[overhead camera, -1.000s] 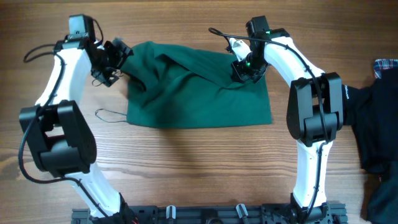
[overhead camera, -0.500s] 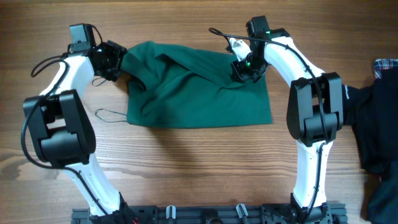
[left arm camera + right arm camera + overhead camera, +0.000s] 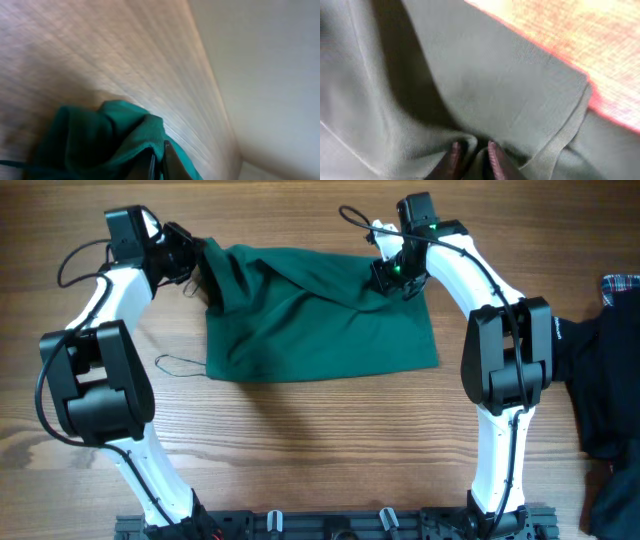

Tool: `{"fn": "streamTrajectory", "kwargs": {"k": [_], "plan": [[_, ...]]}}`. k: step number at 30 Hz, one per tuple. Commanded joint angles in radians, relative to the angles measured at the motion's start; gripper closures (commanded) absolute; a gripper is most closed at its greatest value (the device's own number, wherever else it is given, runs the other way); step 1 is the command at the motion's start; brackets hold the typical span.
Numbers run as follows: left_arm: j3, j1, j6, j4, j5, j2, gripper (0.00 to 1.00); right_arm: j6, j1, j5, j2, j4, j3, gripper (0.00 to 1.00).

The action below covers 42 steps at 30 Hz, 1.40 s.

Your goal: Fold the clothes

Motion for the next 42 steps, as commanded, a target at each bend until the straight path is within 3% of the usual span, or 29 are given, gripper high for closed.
{"fn": "streamTrajectory", "kwargs": {"k": [1,2,4,8,11,13,16,21,25,26,30,31,34,38,39,40,41,42], "plan": [[0.063,0.005,0.092,0.009,0.051,0.007,0.96,0.039,-0.002,-0.016,-0.089,0.084,0.036,0.62],[0.069,0.005,0.138,0.015,0.051,0.007,0.95,0.055,-0.003,-0.011,-0.111,0.141,0.036,0.49],[0.07,0.005,0.202,0.019,0.048,0.007,0.9,0.055,-0.002,0.019,-0.118,0.227,0.036,0.38],[0.07,0.005,0.312,0.084,0.044,0.007,0.88,0.069,-0.002,0.153,-0.117,0.333,0.032,0.36],[0.07,0.004,0.312,0.181,0.044,0.007,0.91,0.115,-0.002,0.168,-0.118,0.277,0.032,0.42],[0.07,0.004,0.312,0.235,0.023,0.007,0.92,0.114,-0.002,0.033,-0.143,0.172,0.032,0.59],[0.07,-0.005,0.362,0.262,-0.046,0.007,0.96,0.077,0.003,-0.043,-0.202,0.047,0.032,0.7],[0.07,-0.064,0.443,0.276,-0.223,0.032,0.91,-0.002,0.007,-0.032,-0.21,-0.095,0.03,0.73],[0.07,-0.095,0.465,0.359,-0.282,0.101,0.77,-0.001,0.007,-0.032,-0.21,-0.105,0.029,0.73],[0.07,-0.095,0.465,0.367,-0.328,0.126,0.68,-0.001,0.007,-0.032,-0.21,-0.108,0.029,0.73],[0.07,-0.088,0.499,0.428,-0.426,0.19,0.49,-0.002,0.007,-0.032,-0.21,-0.139,0.029,0.73],[0.07,-0.085,0.52,0.451,-0.433,0.193,0.38,-0.002,0.007,-0.032,-0.21,-0.147,0.029,0.73],[0.087,-0.068,0.594,0.509,-0.475,0.192,0.19,-0.002,0.007,-0.031,-0.21,-0.153,0.029,0.73],[0.241,-0.018,0.596,0.312,-0.431,0.114,0.03,-0.002,0.007,-0.024,-0.21,-0.148,0.029,0.71],[0.248,-0.018,0.596,0.269,-0.409,0.09,0.05,0.0,0.007,-0.024,-0.21,-0.146,0.029,0.72],[0.248,-0.023,0.596,0.22,-0.383,0.064,0.15,0.0,0.007,-0.024,-0.21,-0.143,0.029,0.71],[0.248,-0.04,0.595,0.088,-0.356,0.018,0.39,0.003,0.007,-0.024,-0.21,-0.138,0.029,0.72],[0.248,-0.051,0.596,0.017,-0.356,0.001,0.51,0.003,0.007,-0.024,-0.21,-0.137,0.029,0.71]]}}
